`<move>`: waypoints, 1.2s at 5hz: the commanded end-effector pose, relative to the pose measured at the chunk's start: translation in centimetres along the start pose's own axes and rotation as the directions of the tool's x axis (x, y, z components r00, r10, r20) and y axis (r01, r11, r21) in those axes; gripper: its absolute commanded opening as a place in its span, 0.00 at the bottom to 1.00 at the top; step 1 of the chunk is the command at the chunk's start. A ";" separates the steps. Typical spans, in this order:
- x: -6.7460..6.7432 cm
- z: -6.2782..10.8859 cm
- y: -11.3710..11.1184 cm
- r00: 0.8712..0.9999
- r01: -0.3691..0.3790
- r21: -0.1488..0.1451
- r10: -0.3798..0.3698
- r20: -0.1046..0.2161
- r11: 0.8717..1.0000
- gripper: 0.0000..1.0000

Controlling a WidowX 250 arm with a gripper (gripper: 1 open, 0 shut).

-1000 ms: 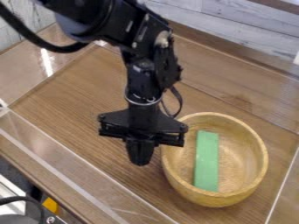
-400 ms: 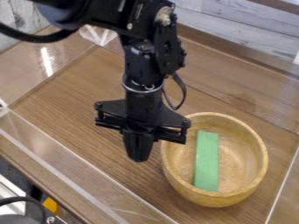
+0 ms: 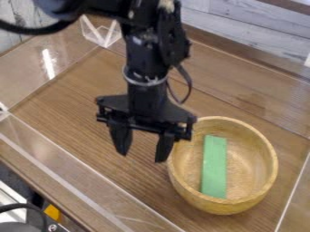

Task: Remove the green block from inside the brown bowl and put it on the table

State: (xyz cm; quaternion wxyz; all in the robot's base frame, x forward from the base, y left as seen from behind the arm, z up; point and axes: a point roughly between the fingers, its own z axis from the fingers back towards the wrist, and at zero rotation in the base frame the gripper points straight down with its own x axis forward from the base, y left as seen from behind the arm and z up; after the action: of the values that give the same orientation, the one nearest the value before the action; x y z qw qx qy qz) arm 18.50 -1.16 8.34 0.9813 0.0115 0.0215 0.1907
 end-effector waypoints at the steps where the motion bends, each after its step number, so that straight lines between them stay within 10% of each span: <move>1: 1.6 1.9 -0.4 0.996 -0.089 -0.049 0.091 0.025 0.995 1.00; 6: 1.5 2.1 -1.6 0.976 -0.216 -0.074 0.216 -0.009 0.974 1.00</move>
State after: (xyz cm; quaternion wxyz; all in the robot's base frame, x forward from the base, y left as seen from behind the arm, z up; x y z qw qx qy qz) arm 20.04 -2.13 9.36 0.9550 -0.0137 0.0329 0.2945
